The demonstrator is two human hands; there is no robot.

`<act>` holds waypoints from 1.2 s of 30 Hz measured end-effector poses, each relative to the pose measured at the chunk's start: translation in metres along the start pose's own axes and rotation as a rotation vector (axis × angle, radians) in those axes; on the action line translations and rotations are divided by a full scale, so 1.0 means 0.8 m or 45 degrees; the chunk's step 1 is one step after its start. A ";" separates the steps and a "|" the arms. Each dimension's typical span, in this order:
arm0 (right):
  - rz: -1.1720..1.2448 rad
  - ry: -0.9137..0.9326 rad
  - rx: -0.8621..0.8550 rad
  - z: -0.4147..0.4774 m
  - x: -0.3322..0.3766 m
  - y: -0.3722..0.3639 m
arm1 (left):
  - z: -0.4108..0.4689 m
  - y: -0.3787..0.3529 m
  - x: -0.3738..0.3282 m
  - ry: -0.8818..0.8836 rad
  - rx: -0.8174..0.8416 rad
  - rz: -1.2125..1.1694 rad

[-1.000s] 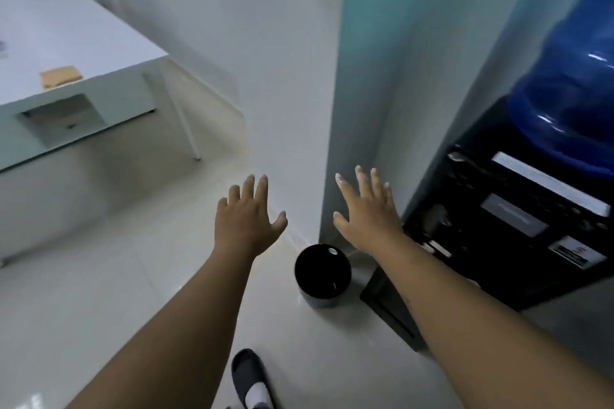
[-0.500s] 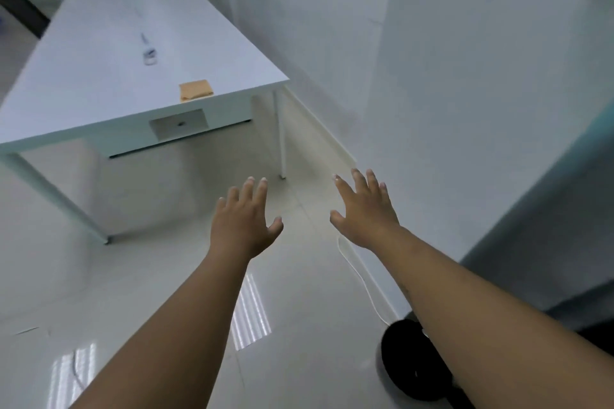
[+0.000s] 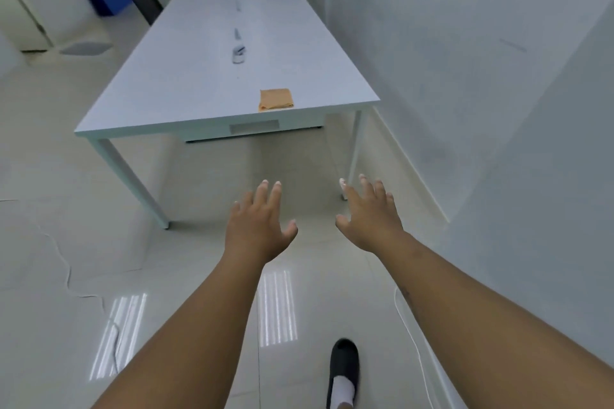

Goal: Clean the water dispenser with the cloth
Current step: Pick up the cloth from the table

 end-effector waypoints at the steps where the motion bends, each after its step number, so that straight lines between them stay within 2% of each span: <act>1: -0.009 0.015 -0.002 0.026 0.001 0.003 | 0.021 -0.001 0.006 0.018 -0.001 0.009; 10: -0.069 0.137 0.061 0.265 0.011 0.026 | 0.217 -0.007 0.061 0.170 -0.002 0.052; 16: -0.064 0.174 0.143 0.384 0.042 0.010 | 0.320 -0.030 0.116 0.227 0.048 0.017; 28: 0.022 0.030 0.213 0.622 0.114 -0.001 | 0.572 -0.066 0.239 0.072 0.171 0.018; 36: -0.061 0.056 0.242 0.736 0.117 -0.005 | 0.684 -0.088 0.256 0.003 0.226 0.070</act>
Point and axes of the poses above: each hand's wrist, its own z-axis towards the middle knuckle, its own y-axis out of the back of the hand, x = y × z, the point moved 7 cm from there along z, towards the middle knuckle, and after that the axes turned 6 degrees about -z, right-handed, at the moved point
